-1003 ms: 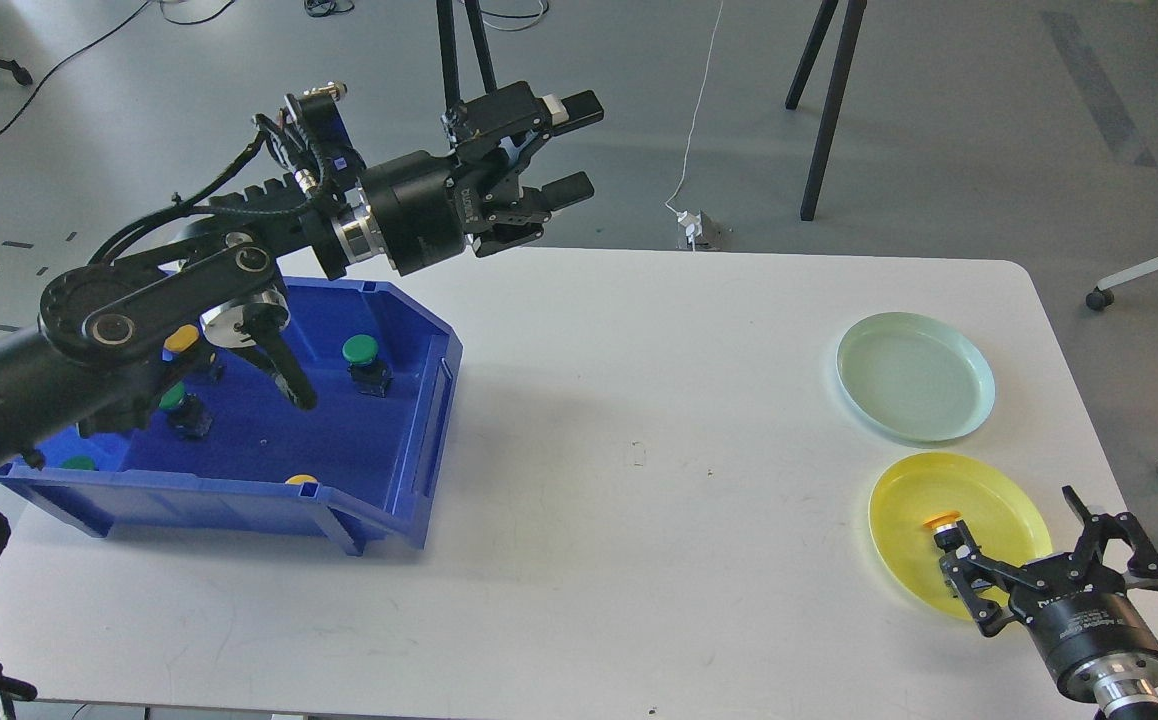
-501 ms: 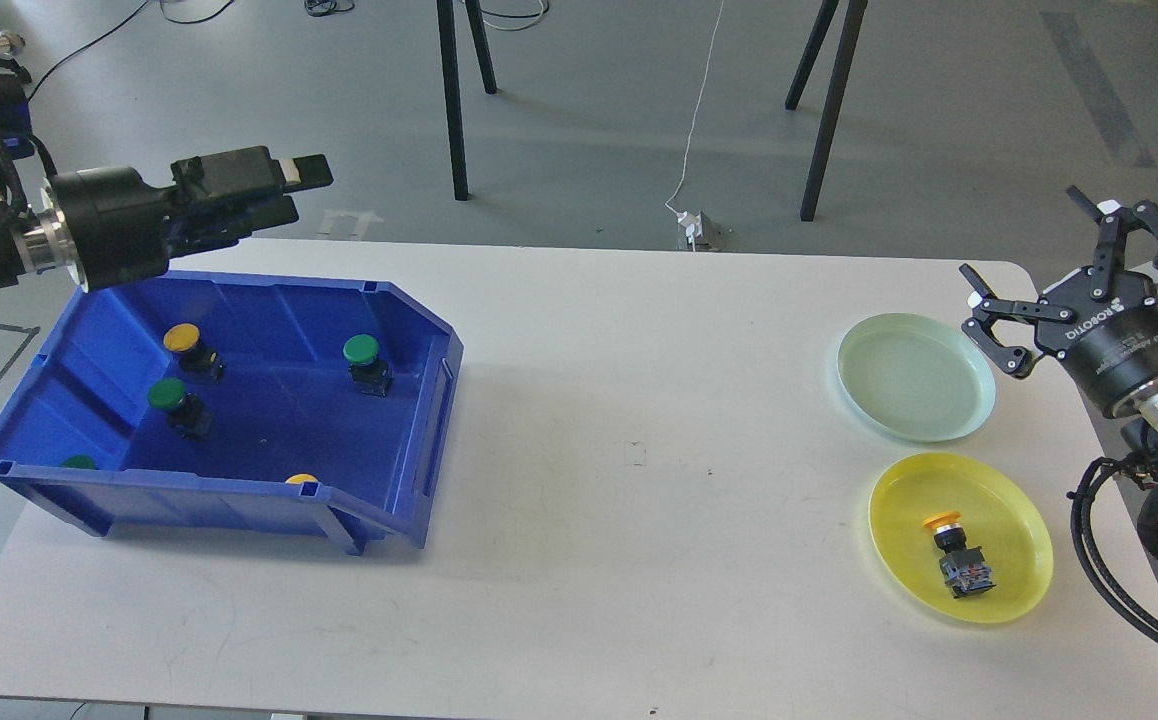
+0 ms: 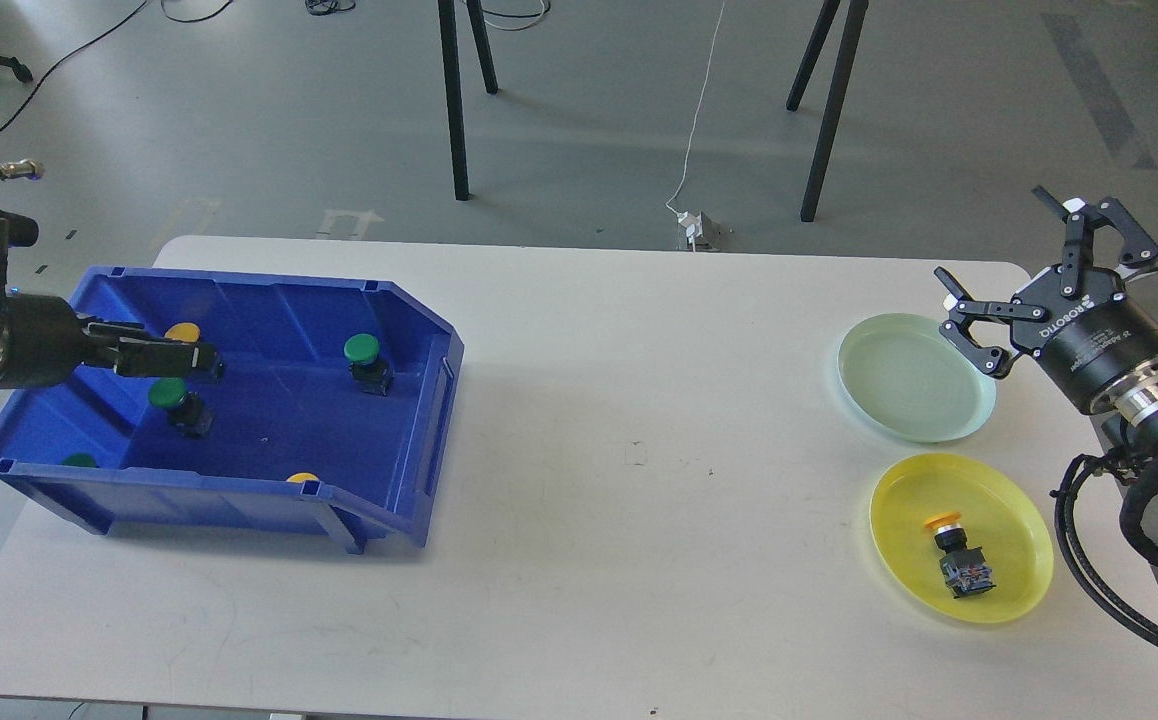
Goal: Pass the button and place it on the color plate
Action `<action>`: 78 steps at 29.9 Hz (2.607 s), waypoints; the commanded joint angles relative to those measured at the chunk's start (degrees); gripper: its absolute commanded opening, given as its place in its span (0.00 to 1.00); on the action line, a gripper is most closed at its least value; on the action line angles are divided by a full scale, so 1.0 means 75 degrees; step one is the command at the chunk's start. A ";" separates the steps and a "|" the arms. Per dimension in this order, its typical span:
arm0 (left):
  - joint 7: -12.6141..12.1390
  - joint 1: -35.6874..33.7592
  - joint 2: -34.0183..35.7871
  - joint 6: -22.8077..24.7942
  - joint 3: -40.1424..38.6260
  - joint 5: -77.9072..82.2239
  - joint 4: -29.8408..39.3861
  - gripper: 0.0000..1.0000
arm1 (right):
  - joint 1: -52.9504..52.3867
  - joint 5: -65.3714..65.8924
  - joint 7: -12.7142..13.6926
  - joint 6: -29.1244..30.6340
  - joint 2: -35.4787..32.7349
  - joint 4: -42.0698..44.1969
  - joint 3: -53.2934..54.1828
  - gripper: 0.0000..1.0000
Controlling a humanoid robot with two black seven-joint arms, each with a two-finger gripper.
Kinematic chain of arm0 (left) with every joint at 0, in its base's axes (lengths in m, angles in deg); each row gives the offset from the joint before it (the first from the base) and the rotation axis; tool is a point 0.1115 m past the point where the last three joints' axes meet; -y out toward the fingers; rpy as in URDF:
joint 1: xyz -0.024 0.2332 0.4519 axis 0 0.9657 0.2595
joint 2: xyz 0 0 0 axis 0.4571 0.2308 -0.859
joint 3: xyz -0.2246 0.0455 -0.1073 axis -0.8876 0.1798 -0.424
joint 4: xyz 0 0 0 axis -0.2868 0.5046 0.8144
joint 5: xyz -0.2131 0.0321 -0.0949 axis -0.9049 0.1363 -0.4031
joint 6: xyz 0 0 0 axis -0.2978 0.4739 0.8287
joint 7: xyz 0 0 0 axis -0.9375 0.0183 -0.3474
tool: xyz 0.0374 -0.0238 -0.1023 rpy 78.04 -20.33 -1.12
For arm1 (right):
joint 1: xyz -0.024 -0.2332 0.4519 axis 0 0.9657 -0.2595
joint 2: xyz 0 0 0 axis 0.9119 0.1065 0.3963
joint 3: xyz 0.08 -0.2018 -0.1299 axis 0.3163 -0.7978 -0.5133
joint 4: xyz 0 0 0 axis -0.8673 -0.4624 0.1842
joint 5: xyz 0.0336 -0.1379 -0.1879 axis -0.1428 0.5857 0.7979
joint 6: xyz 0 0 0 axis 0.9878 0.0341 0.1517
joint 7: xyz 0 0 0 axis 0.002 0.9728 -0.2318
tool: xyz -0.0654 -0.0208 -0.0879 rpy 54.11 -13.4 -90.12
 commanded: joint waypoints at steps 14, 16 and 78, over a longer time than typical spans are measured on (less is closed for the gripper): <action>-0.0001 0.0152 -0.1174 -0.0497 0.0633 0.0046 -0.2011 0.97 | 0.0299 0.0000 -0.0082 0.0232 -0.0042 -0.0022 0.0058 0.99; -0.0001 0.0164 -0.1268 -0.0509 0.0633 0.0070 -0.2163 0.97 | 0.0311 0.0000 -0.0082 0.0232 -0.0042 -0.0022 0.0081 0.99; -0.0001 0.0387 -0.3026 -0.0860 0.0739 -0.0106 -0.4754 0.66 | 0.0955 -0.0023 -0.0188 0.0467 -0.0019 -0.0057 0.0386 0.99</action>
